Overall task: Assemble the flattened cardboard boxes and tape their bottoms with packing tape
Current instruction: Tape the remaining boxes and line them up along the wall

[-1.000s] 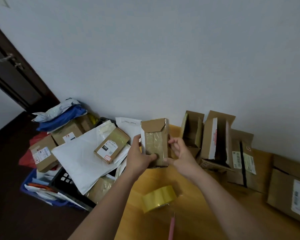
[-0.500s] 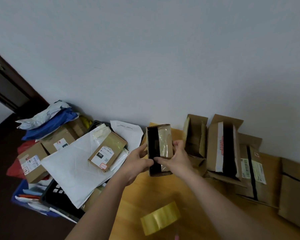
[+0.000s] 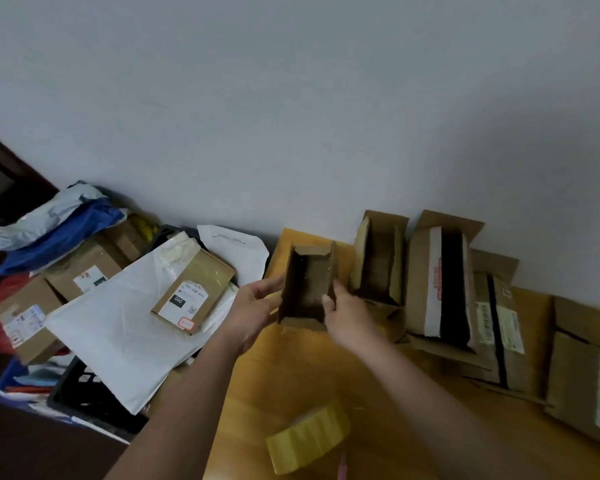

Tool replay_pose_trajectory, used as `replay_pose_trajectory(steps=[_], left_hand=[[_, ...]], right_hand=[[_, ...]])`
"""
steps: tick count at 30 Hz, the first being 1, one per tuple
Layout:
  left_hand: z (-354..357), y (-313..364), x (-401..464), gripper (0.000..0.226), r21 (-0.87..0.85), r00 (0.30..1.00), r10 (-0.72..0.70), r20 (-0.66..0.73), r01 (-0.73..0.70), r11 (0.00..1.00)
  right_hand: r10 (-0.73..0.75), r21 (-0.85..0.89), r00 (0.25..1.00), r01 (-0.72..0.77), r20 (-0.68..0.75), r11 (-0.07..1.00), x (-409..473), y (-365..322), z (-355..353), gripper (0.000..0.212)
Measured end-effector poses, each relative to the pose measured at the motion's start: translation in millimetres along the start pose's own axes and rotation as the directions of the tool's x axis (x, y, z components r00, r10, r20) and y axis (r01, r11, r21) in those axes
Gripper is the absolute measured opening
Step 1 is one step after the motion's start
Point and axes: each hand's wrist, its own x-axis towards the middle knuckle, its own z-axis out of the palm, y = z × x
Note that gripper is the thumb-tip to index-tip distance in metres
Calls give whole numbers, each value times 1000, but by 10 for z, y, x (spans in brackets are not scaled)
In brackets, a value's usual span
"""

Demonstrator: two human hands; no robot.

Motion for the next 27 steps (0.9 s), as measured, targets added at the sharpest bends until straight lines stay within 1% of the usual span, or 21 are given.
replay_pose_trajectory(steps=[2,3,4,6,7,10,13,14,16,18,19,21,23,25,27], left_hand=[[36,-46,69,39,146,994,-95,-62,103,984],[42,-69,84,43,204,984,-169,-52,176,963],[45,-88,92,47,221,970,-240,-39,243,945],[55,-128,110,52,131,943,-332,-25,332,934],[67,-147,118,52,71,937,-348,-22,348,935],[124,-187,130,51,-42,947,-321,-21,320,947],[202,-188,98,49,-212,964,-267,16,264,941],[230,-180,79,49,-212,966,-258,19,256,943],[301,-186,48,47,-103,970,-241,-16,239,966],[375,-197,-3,48,102,981,-164,-107,175,979],[400,-206,-28,50,232,985,-92,-147,125,965],[436,-231,-76,58,489,984,57,-167,33,872],[488,-251,-114,69,681,977,125,-173,26,732],[590,-242,-187,75,788,964,162,-210,68,613],[745,-200,-304,75,821,942,257,-217,34,570]], right_hand=[[25,-68,999,-28,-47,997,-22,66,-9,43],[36,-72,998,-40,-52,997,-33,98,-17,42],[49,-63,998,-52,-44,997,-38,123,-23,44],[58,-42,998,-59,-22,997,-46,164,-47,49],[50,-43,999,-51,-12,998,-52,175,-60,51],[31,-53,999,-29,35,998,-85,207,-93,59],[-16,-70,999,19,39,997,-143,244,-133,66],[-33,-67,999,35,36,997,-167,262,-158,69],[-81,-69,996,84,40,994,-229,296,-229,72],[-141,-91,988,146,62,985,-313,333,-308,74],[-174,-99,982,181,77,978,-363,353,-344,75],[-247,-111,964,257,95,960,-463,412,-419,77],[-313,-123,944,324,102,938,-575,469,-512,80],[-358,-136,928,370,101,919,-693,538,-635,83],[-408,-176,911,413,69,893,-807,661,-773,84]])
